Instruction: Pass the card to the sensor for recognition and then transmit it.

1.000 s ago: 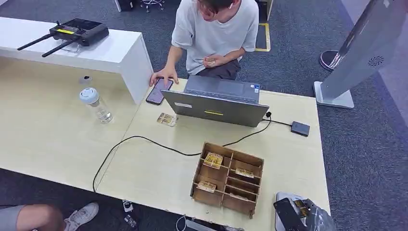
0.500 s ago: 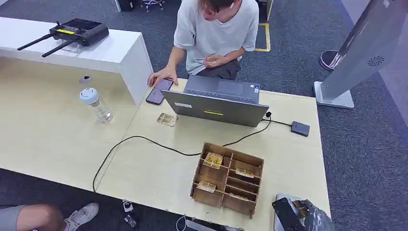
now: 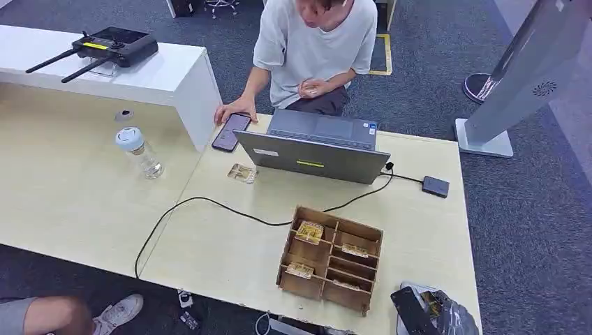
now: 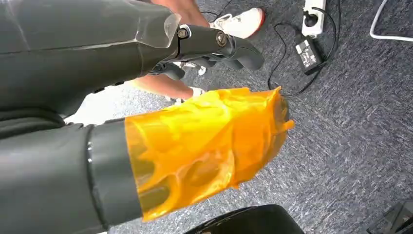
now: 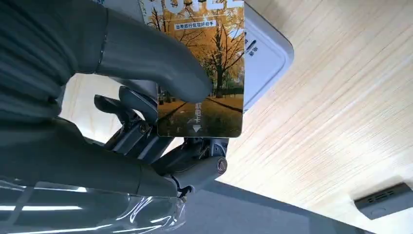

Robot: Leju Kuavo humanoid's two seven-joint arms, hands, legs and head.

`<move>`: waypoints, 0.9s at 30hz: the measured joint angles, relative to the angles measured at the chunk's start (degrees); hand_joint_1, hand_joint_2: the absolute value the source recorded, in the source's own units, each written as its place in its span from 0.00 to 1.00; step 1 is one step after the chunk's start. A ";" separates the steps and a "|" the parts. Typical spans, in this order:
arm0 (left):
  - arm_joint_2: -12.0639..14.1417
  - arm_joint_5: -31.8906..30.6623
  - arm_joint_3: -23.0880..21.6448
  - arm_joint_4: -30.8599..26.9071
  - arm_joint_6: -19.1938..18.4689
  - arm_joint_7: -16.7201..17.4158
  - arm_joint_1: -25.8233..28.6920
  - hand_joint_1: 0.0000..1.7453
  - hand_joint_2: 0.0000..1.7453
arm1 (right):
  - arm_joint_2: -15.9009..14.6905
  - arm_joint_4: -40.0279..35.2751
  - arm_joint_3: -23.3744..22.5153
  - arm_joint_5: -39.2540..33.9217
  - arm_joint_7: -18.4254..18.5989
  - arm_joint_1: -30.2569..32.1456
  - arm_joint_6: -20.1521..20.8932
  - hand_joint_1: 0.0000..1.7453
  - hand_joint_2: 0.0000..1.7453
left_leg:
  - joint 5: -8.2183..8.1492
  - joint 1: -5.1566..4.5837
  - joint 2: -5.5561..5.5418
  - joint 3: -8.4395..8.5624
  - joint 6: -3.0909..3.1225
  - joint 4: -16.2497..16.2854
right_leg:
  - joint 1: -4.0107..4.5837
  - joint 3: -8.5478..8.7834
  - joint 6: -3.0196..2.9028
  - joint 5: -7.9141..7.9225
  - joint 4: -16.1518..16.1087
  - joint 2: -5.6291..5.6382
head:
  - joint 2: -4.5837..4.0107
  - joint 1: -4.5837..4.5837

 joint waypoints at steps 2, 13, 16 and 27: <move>0.00 0.00 0.00 0.00 0.00 0.00 0.00 0.00 0.00 | 0.17 0.15 -0.02 -0.02 -0.09 -0.14 0.00 1.00 1.00 | 0.00 0.00 0.00 0.01 0.00 0.00 | 0.00 0.00 0.00 0.00 0.00 0.00 | 0.00 0.00; 0.00 0.00 0.00 0.00 0.00 0.00 0.00 0.00 0.00 | 0.44 0.72 -0.07 -0.11 -0.96 -0.50 -0.06 1.00 1.00 | 0.00 0.00 0.00 0.01 0.00 0.00 | 0.00 0.01 0.00 0.00 0.00 0.00 | 0.00 0.00; 0.00 0.02 0.00 0.00 0.00 0.00 0.00 0.00 0.00 | 0.48 0.72 -0.07 0.02 -1.01 -0.53 -0.18 1.00 1.00 | 0.00 0.00 0.00 0.01 0.00 0.00 | 0.00 0.01 0.00 0.00 0.00 0.00 | 0.00 0.00; 0.00 0.04 0.00 0.00 0.02 0.00 0.00 0.00 0.00 | 0.79 0.70 -0.09 0.11 -1.05 -0.54 -0.20 1.00 1.00 | 0.00 0.00 0.00 0.01 0.00 0.00 | 0.00 0.01 0.00 0.00 0.00 0.00 | 0.00 0.00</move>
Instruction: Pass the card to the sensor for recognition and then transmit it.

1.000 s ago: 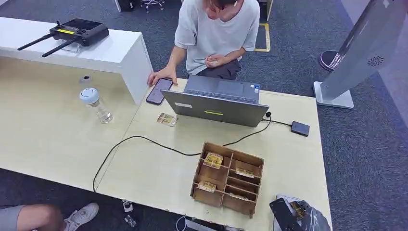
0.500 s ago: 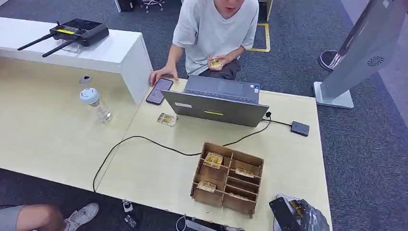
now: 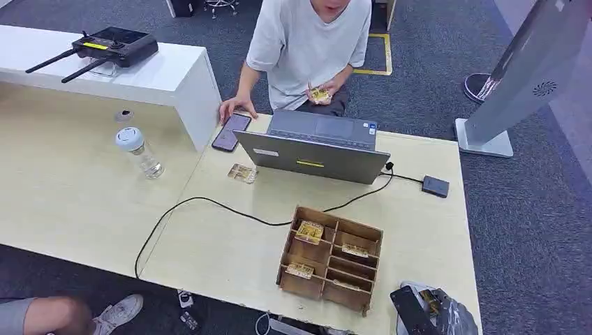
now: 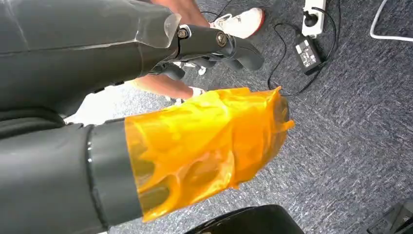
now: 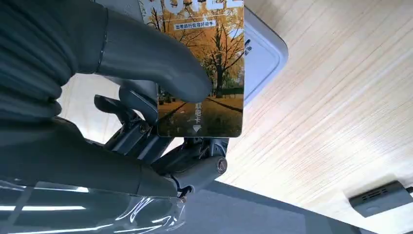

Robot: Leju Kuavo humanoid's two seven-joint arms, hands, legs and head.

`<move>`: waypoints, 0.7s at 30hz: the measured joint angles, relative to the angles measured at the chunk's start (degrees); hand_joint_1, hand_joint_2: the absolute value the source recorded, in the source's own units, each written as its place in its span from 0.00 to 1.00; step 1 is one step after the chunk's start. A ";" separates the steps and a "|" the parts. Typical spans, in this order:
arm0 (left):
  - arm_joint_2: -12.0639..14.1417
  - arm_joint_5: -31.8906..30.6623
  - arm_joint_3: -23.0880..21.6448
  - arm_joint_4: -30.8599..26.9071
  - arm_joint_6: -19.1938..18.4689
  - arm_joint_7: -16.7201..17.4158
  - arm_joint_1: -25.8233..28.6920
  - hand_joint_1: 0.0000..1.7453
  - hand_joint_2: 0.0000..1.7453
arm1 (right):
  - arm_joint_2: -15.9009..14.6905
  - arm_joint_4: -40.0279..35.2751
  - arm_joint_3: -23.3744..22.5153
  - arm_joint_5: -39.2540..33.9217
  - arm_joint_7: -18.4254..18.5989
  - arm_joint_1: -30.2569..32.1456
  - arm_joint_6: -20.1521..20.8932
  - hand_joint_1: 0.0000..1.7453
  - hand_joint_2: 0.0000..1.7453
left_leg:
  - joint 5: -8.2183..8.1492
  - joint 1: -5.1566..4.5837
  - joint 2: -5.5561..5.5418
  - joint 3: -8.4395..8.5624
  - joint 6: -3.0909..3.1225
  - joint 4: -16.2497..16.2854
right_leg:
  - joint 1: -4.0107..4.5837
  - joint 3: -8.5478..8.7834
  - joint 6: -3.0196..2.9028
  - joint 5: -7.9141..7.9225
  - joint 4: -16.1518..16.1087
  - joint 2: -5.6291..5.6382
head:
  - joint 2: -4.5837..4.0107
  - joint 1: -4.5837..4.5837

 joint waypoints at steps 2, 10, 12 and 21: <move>0.00 0.07 0.02 0.00 0.00 0.00 0.00 0.00 0.00 | 0.00 -0.09 0.02 0.37 -0.39 -0.01 -0.15 1.00 1.00 | 0.00 0.00 0.00 0.00 0.00 0.00 | 0.00 0.00 0.00 0.00 0.00 0.00 | 0.00 0.00; 0.00 1.01 0.70 0.00 0.07 -0.18 0.01 0.00 0.00 | 0.00 -5.25 0.28 1.84 -2.49 0.86 -1.36 1.00 1.00 | 0.00 0.00 0.00 -0.02 0.00 0.00 | 0.00 -0.01 0.00 0.00 0.00 -0.01 | 0.00 0.00; 0.00 1.20 1.09 0.00 0.07 -0.31 0.02 0.00 0.00 | 0.00 -7.54 0.61 2.30 -3.47 1.23 -2.31 1.00 1.00 | 0.00 0.00 0.00 -0.02 0.00 0.00 | 0.00 -0.02 0.00 0.00 0.00 -0.01 | 0.00 0.00; -0.02 1.42 1.51 0.00 0.11 -0.74 0.02 0.00 0.00 | 0.00 -14.90 2.69 4.11 -7.80 1.58 -7.04 1.00 1.00 | 0.00 0.00 0.00 -0.03 0.00 0.00 | 0.00 -0.03 0.00 0.00 0.00 0.00 | 0.00 0.00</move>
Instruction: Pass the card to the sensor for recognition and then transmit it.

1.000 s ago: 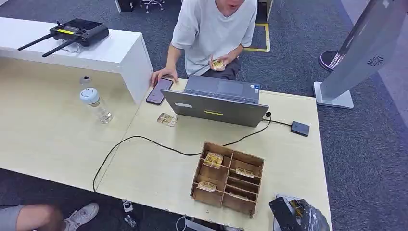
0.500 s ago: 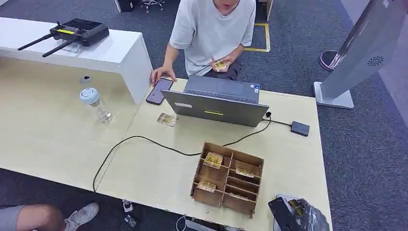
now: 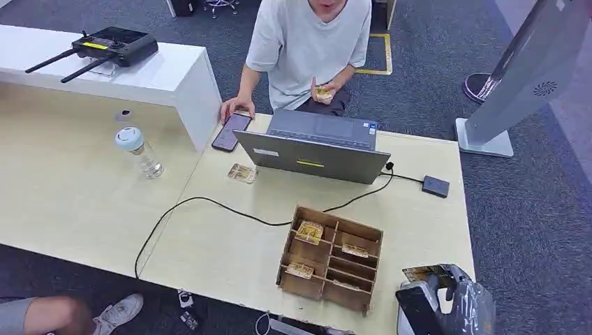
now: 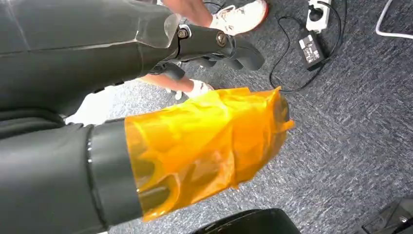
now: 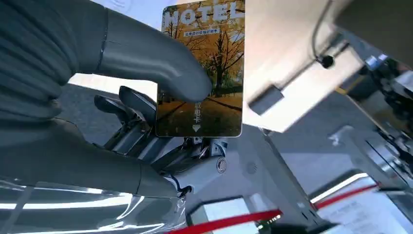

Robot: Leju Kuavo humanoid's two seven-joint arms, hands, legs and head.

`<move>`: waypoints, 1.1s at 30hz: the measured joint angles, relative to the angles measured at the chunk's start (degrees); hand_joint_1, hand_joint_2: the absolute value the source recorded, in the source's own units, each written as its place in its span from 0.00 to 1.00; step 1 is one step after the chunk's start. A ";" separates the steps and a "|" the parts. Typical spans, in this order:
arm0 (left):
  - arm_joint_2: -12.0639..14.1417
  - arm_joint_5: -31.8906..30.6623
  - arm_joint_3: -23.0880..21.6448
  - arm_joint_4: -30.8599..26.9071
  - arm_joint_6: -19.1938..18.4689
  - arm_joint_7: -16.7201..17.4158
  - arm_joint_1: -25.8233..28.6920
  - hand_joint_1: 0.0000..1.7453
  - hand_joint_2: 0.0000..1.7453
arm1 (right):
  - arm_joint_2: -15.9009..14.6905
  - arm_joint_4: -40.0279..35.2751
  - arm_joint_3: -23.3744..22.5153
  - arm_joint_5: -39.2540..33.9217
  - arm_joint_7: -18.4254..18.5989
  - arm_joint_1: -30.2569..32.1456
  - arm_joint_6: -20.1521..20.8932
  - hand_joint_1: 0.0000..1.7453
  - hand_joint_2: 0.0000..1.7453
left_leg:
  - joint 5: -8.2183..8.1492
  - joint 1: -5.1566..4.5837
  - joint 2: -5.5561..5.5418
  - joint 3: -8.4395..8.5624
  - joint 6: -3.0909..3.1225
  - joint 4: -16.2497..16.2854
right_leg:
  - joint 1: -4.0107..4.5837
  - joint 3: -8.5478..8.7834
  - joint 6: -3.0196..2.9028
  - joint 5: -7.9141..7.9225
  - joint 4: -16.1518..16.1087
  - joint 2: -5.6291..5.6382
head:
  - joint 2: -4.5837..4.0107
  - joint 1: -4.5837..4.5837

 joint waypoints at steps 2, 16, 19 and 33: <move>0.00 -0.02 0.05 0.00 0.00 -0.04 0.00 0.00 0.00 | 0.00 -1.05 0.37 0.42 -1.08 0.06 -0.94 1.00 1.00 | 0.00 0.00 0.00 0.00 0.00 0.00 | 0.00 0.00 0.00 0.00 0.00 0.00 | 0.00 0.00; 0.00 -1.79 0.22 0.00 -0.59 -0.68 -0.28 0.00 0.00 | 0.00 -4.99 5.20 0.70 -9.97 -5.60 -1.82 1.00 1.00 | 0.02 0.00 0.01 0.00 -0.01 0.00 | 0.00 0.01 0.00 0.01 0.01 0.01 | 0.00 0.00; 0.00 -2.16 0.22 0.00 -0.66 -0.70 -0.37 0.00 0.00 | 0.00 -5.29 6.21 1.18 -10.95 -7.07 -1.25 1.00 1.00 | 0.02 0.00 0.01 0.00 -0.01 0.00 | 0.00 0.01 0.00 0.01 0.01 0.00 | 0.00 0.00; 0.02 -4.66 -0.63 0.00 -1.31 -1.73 -0.79 0.00 0.00 | 0.00 -3.24 7.65 -0.02 -13.71 -14.00 1.20 1.00 1.00 | 0.02 0.00 0.01 -0.01 -0.01 0.00 | 0.00 0.01 0.00 0.01 0.01 0.01 | 0.00 0.00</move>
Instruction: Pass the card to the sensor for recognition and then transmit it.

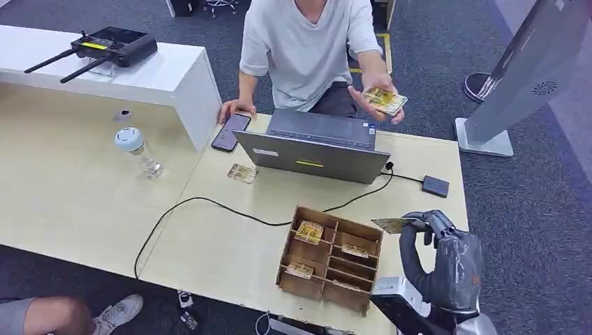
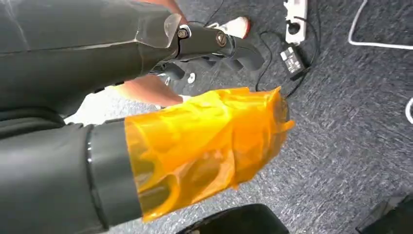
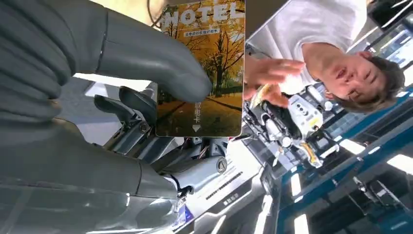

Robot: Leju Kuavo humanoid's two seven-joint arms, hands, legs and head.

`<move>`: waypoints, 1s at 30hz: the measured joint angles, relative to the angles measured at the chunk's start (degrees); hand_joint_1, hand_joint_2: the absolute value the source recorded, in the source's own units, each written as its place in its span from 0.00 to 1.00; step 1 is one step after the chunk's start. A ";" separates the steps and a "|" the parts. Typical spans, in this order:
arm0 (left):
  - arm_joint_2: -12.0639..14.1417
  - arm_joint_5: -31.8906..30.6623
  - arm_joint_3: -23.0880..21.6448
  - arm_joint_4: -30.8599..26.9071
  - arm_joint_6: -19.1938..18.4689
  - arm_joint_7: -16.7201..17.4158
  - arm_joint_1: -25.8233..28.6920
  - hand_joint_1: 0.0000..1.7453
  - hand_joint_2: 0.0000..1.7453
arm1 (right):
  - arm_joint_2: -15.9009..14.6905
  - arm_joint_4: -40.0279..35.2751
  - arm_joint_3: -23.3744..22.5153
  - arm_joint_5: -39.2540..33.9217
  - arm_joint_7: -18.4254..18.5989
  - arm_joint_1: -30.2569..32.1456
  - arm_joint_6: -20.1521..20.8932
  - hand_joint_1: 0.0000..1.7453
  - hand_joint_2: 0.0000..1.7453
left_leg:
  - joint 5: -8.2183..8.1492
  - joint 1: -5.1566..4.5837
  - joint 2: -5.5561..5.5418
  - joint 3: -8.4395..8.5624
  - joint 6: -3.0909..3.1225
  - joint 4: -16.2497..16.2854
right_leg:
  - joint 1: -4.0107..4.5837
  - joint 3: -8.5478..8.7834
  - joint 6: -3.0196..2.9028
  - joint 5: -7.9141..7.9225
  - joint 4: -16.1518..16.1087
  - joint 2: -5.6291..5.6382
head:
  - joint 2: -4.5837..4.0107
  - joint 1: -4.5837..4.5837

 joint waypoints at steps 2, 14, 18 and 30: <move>0.00 -0.41 -0.24 0.00 -0.17 -0.04 -0.02 0.00 0.00 | 0.02 1.09 0.00 0.02 0.04 -1.48 0.78 1.00 1.00 | 0.00 0.00 0.00 0.00 0.00 0.00 | 0.00 0.00 0.00 0.00 0.00 -0.01 | 0.00 0.00; 0.02 -3.04 -2.71 0.00 -2.32 -0.07 -0.88 0.00 0.00 | 1.16 7.19 0.00 2.47 2.43 -11.94 2.97 1.00 1.00 | 0.03 0.00 -0.01 0.00 0.01 0.00 | 0.00 0.00 0.00 0.01 0.02 -0.01 | 0.00 0.02; 0.02 -3.23 -3.08 0.00 -2.43 -0.07 -1.09 0.00 0.00 | 1.60 8.11 0.00 3.02 3.06 -14.44 3.23 1.00 1.00 | 0.03 0.00 -0.02 0.00 0.01 0.01 | 0.00 0.00 0.00 0.01 0.02 -0.01 | 0.00 0.00; 0.02 -3.67 -4.00 0.00 -2.95 -0.07 -1.20 0.00 0.00 | 2.38 9.44 -0.02 4.61 5.20 -16.65 2.84 1.00 1.00 | 0.02 0.00 -0.02 0.00 0.01 0.01 | 0.00 -0.01 0.00 0.01 0.02 -0.01 | 0.00 0.00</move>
